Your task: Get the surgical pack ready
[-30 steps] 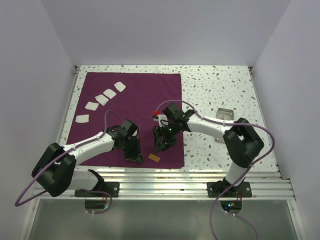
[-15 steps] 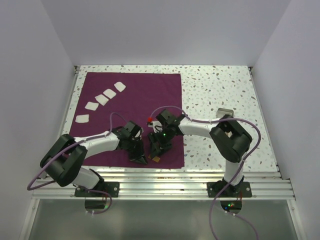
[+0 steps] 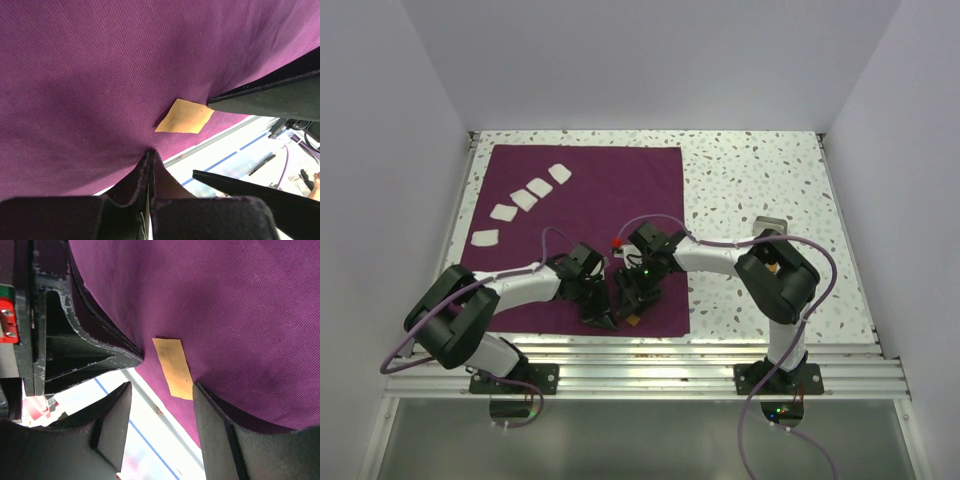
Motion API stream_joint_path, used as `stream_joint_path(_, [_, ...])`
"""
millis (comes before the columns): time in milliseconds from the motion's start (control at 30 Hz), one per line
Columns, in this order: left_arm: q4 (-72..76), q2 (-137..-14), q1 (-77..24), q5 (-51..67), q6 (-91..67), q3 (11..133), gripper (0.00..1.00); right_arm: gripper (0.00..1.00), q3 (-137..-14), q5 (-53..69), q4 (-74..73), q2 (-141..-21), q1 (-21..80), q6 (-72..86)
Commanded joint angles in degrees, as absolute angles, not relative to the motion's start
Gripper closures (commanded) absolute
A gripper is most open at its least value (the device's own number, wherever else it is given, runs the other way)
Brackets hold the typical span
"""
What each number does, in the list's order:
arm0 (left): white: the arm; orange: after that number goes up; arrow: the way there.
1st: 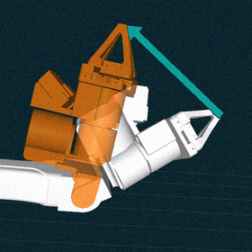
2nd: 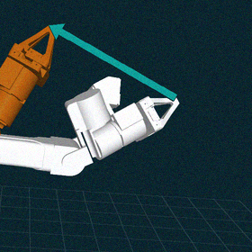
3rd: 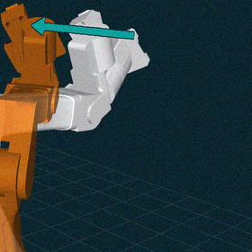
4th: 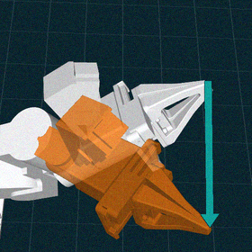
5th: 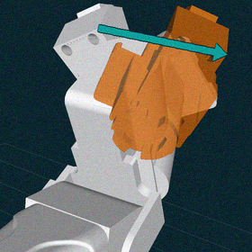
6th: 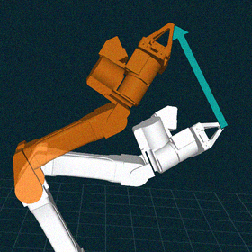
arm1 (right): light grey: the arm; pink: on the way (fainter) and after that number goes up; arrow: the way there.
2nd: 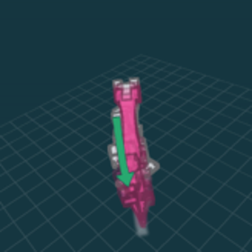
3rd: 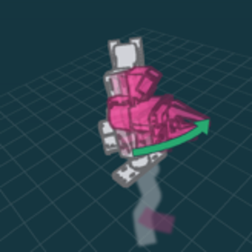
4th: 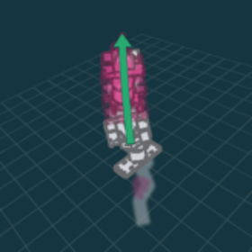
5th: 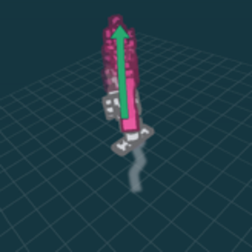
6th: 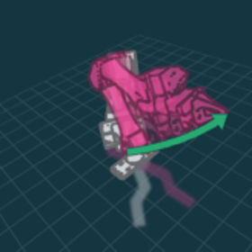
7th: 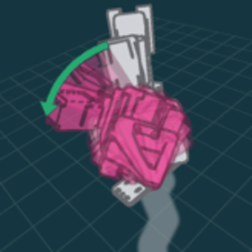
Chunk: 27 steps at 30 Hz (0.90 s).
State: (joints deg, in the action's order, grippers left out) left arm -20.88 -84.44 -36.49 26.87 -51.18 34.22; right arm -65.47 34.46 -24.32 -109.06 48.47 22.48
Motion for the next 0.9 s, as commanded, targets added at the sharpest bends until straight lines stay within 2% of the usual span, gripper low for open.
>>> stream_joint_path(0, [-19.2, -85.2, -36.7, 26.6, -51.8, 33.2, 1.00, 0.44, -67.7, 30.9, -25.7, -107.8, 48.8, 20.7])
stream_joint_path(333, [-19.0, -85.9, -36.7, 27.0, -51.8, 33.2, 1.00, 0.44, -67.5, 29.1, -28.4, -107.8, 48.9, 18.7])
stream_joint_path(867, [-18.3, -86.8, -36.7, 27.3, -51.8, 33.2, 1.00, 0.50, -64.2, 35.9, -21.9, -110.3, 49.7, 22.3])
